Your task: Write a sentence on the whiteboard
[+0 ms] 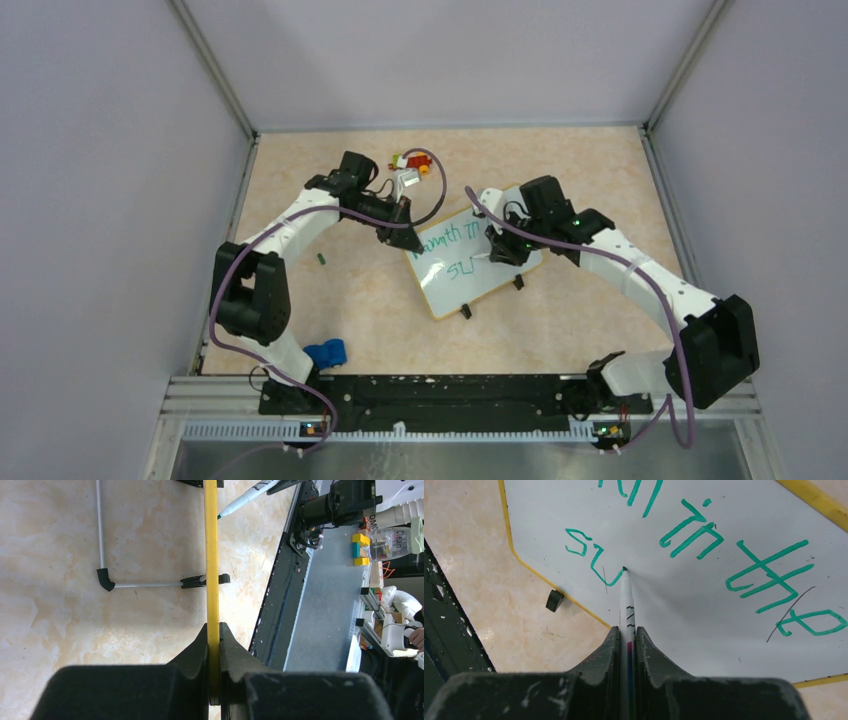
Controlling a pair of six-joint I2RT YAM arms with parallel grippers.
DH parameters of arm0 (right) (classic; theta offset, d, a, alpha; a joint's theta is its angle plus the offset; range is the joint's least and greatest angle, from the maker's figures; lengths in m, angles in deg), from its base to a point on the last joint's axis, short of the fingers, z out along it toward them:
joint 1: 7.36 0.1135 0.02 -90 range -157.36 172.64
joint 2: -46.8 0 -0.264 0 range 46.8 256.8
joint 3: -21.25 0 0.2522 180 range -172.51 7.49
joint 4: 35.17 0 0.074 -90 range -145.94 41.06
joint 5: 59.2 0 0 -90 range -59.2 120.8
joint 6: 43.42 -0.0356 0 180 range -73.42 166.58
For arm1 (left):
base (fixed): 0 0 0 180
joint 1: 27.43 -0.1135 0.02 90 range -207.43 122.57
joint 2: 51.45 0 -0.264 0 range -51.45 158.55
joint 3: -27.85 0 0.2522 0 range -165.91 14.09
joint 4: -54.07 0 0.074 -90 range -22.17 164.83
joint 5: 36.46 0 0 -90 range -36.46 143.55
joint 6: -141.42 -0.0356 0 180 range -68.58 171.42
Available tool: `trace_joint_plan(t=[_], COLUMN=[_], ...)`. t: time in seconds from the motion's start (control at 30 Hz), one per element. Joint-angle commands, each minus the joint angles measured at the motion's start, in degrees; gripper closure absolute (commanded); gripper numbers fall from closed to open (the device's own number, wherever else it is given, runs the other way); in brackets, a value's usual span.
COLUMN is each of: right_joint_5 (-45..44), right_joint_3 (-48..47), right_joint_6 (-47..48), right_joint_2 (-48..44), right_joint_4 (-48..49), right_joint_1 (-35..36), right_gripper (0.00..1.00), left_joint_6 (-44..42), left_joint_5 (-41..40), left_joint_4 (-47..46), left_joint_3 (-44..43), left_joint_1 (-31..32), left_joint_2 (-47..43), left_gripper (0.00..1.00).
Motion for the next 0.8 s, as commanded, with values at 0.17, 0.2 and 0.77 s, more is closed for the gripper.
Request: trace_joint_plan(t=[0.17, 0.2, 0.77], right_joint_5=[-1.21, -1.23, 0.44], right_joint_3=[2.71, 3.35, -0.71], right_joint_6=[1.65, 1.74, 2.05], right_joint_2=[-0.63, -0.75, -3.23], right_joint_4=[1.88, 1.84, -1.2], right_joint_1=[-0.62, -0.65, -1.63], right_gripper=[1.0, 1.0, 1.0], left_joint_6=[-2.16, -2.16, -1.99], left_joint_5=[0.53, 0.54, 0.61], left_joint_4=[1.07, 1.09, 0.98], left_joint_3=[-1.15, -1.15, -1.04], left_joint_1=[0.26, 0.26, 0.26], left_joint_2=[0.2, 0.19, 0.17], left_gripper=[1.0, 1.0, 1.0])
